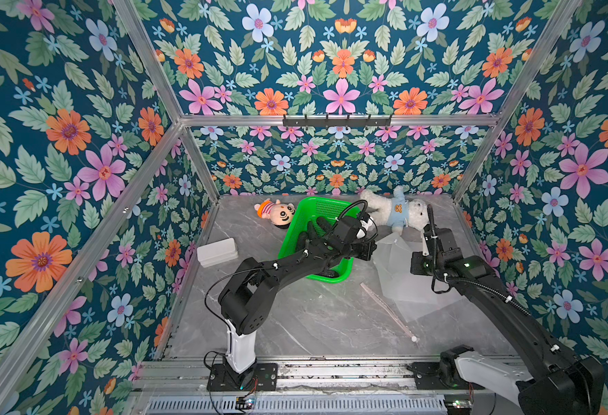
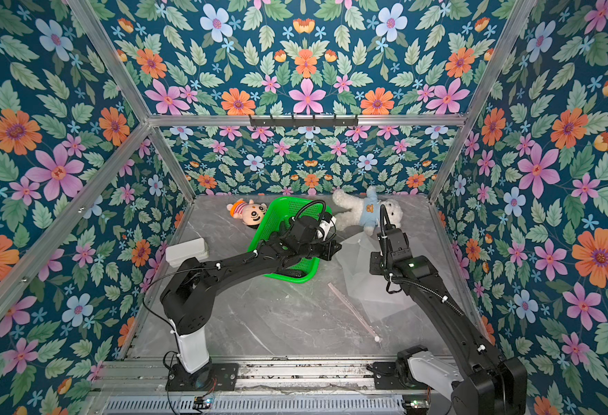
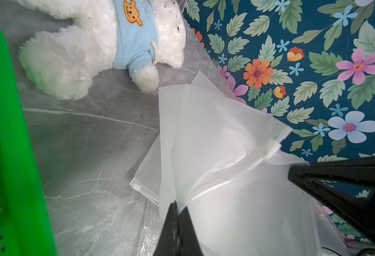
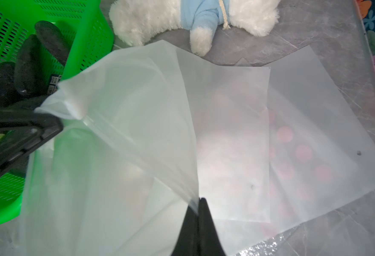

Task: Place the eggplant in a zip-top bag and seal the zipper
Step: Open the zipper food storage bag.

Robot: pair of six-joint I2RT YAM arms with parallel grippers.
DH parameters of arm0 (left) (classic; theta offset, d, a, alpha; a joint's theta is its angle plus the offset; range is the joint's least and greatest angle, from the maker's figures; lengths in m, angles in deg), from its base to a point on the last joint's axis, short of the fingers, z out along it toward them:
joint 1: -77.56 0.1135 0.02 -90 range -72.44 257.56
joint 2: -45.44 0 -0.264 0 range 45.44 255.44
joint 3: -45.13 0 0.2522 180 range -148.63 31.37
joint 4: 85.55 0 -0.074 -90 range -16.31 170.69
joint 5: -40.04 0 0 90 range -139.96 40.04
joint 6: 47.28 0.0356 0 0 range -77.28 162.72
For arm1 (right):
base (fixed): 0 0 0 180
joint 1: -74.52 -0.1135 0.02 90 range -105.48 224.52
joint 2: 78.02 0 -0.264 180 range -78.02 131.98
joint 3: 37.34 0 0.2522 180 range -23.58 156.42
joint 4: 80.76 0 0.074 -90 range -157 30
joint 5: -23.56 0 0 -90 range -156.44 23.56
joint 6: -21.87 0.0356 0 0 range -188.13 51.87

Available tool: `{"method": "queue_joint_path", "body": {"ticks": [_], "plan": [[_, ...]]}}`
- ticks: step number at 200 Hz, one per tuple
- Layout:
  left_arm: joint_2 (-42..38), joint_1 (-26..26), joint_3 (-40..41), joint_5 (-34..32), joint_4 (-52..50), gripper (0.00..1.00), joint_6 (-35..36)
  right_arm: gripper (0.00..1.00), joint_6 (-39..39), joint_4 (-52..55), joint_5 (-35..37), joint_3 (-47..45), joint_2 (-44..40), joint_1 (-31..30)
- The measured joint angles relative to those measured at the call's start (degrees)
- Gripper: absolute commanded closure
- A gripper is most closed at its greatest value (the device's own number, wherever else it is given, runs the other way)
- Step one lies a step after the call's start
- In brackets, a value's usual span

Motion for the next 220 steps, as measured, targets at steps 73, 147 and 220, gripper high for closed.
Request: {"method": "queue_joint_path", "body": {"ticks": [73,147,220], "plan": [[3.08,0.04,-0.72,3.61,0.87,1.00,-0.52,0.55,0.42,-6.10,-5.97,0.20,5.33,0.61],[4.13,0.26,-1.53,3.65,0.76,1.00,-0.57,0.77,1.60,-11.28,-10.47,0.02,10.86,1.55],[3.82,2.60,-1.42,1.73,0.39,1.00,-2.29,1.00,2.05,-11.19,-11.65,2.97,13.20,1.60]]}}
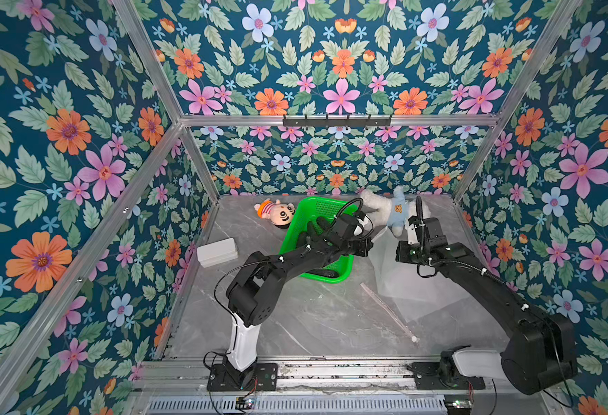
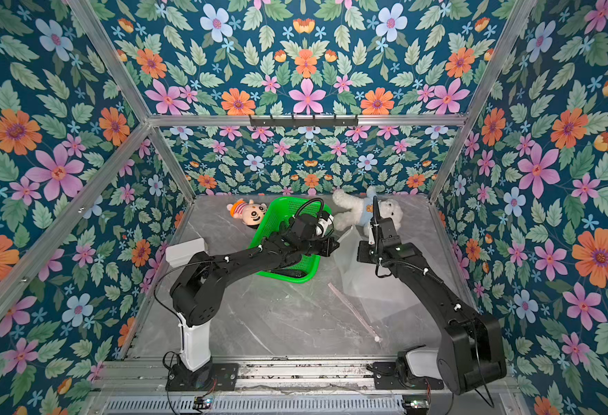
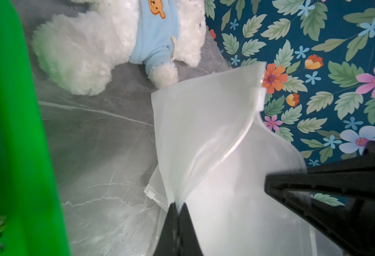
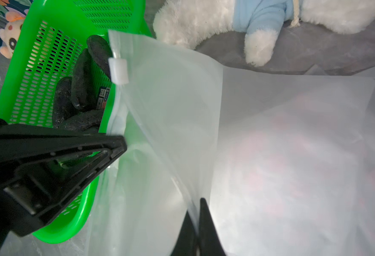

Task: Place the eggplant in a zip-top bag and seal the zipper
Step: Open the zipper food storage bag, then pick up the eggplant from the basket.

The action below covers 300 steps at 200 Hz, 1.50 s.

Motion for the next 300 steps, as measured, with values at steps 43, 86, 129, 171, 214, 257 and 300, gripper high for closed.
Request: {"method": "queue_joint_path", "body": {"ticks": [43,86,129,171,214,257,300], "plan": [[-0.74,0.83,0.81,2.03,0.07,0.68,-0.59,1.00,-1.01,1.68,0.46,2.78,2.14,0.00],[-1.51,1.01,1.86,5.95,0.83,0.49,-0.74,1.00,-2.29,4.46,1.51,5.57,4.79,0.00],[-5.73,5.55,7.06,6.10,3.39,0.41,-5.90,1.00,-2.86,5.42,1.49,6.05,6.16,-0.28],[-6.14,8.37,5.40,-1.11,0.50,0.34,-9.33,1.00,-2.95,5.57,0.85,6.56,7.08,-0.35],[-0.28,10.78,-0.02,-8.66,-4.15,0.31,-10.69,1.00,-2.95,5.27,-1.01,6.95,7.65,-0.74],[4.81,12.98,-4.59,-14.10,-7.82,0.29,-11.41,1.00,-2.95,3.28,-4.90,6.62,7.93,-0.85],[9.01,14.51,-8.33,-15.43,-8.90,0.29,-11.61,1.00,-2.05,-0.74,-10.64,6.36,11.06,-0.85]]}}
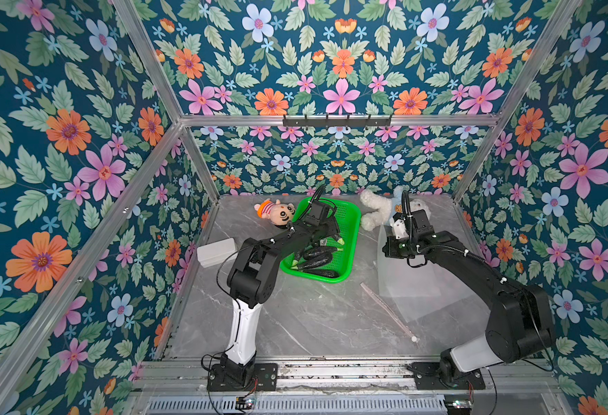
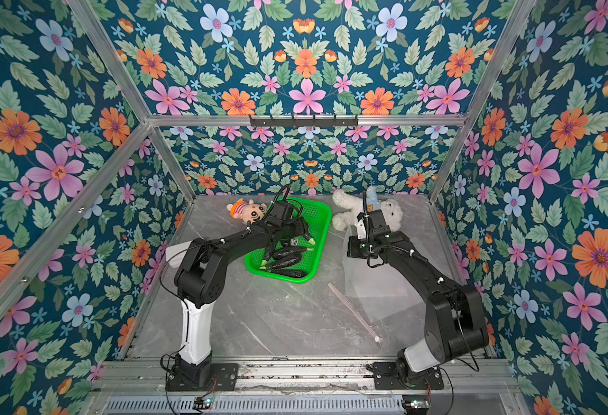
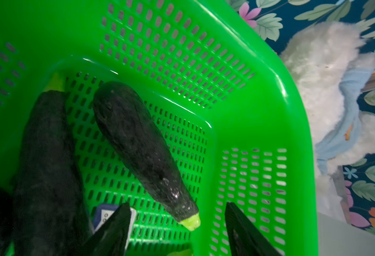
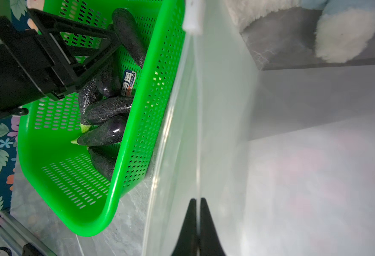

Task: Place the eggplant in a zip-top bag and seal the zipper
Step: Pick up the eggplant from the basket.

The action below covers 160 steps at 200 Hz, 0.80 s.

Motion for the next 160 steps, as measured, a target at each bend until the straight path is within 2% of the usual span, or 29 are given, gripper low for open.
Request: {"method": "queue_joint_path", "body": {"ticks": [83,160], "plan": [[7.87,0.44,-8.37,-2.60,-2.99,0.29,-1.49,1.00,0.20,-2.40,-4.11,1.01,3.58,0.00],[11.61,0.55,-12.85,-11.89,-4.74,0.32,-6.34,1.00,-0.09,-2.86,-4.35,-0.28,3.69,0.00]]}}
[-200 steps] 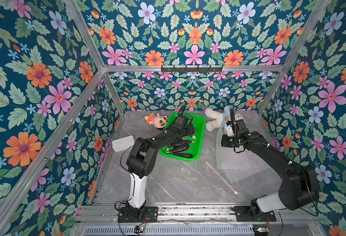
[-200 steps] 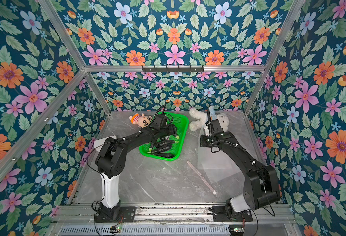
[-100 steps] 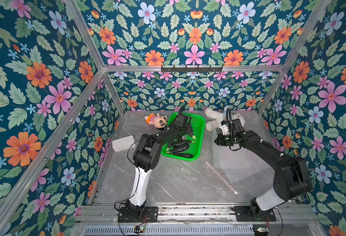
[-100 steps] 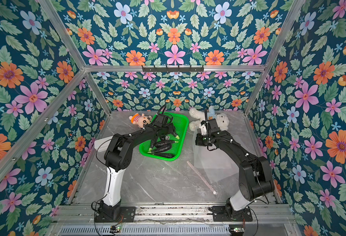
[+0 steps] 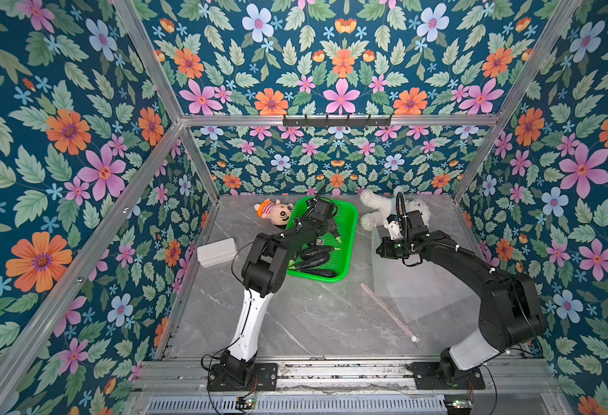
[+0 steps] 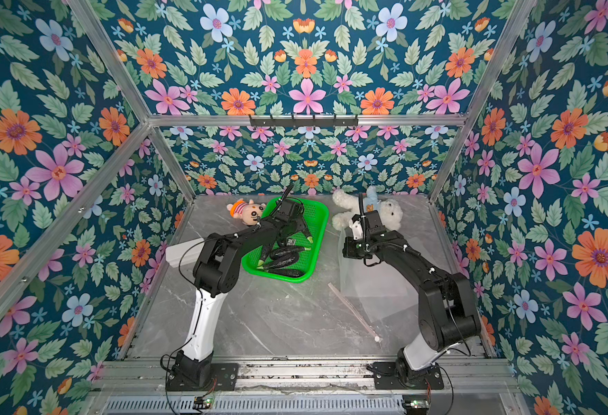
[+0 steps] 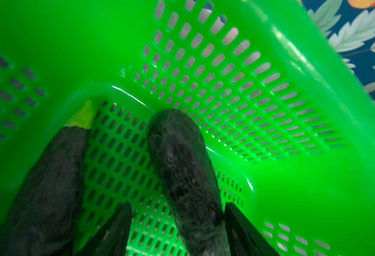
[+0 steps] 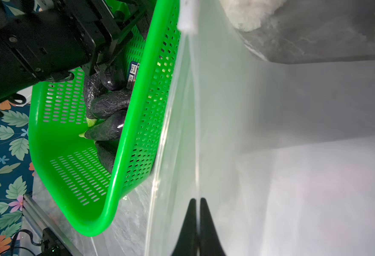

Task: Place the eggplant in a zip-top bag and seal the zipper
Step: Pick up the eggplant from the basket.

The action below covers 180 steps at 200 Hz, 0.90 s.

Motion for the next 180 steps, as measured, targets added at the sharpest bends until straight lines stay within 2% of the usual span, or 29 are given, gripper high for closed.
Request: {"method": "queue_joint_path", "body": {"ticks": [15,40,82,105,138,180], "plan": [[1.60,0.15,-2.01,-0.87,-0.33,0.34,-0.66,1.00,-0.17,0.00,0.00,-0.28,0.04,0.00],[2.95,0.44,-3.28,-2.34,-0.48,0.44,-1.29,1.00,-0.59,-0.07,0.02,-0.63,0.09,0.00],[3.76,0.63,-3.96,-3.32,0.04,0.66,-2.40,1.00,-1.22,-0.20,0.04,-1.05,0.28,0.00],[2.75,0.59,-2.21,-2.84,1.29,0.68,-2.45,1.00,-1.25,-0.22,0.22,-1.07,0.35,0.00],[-2.82,0.24,4.04,-1.09,5.18,0.68,-2.43,1.00,-1.25,-0.20,0.15,-0.90,0.85,0.00],[-12.44,-1.95,13.77,2.36,16.57,0.68,-1.77,1.00,-1.20,0.07,-2.97,0.66,2.23,0.00]]}}
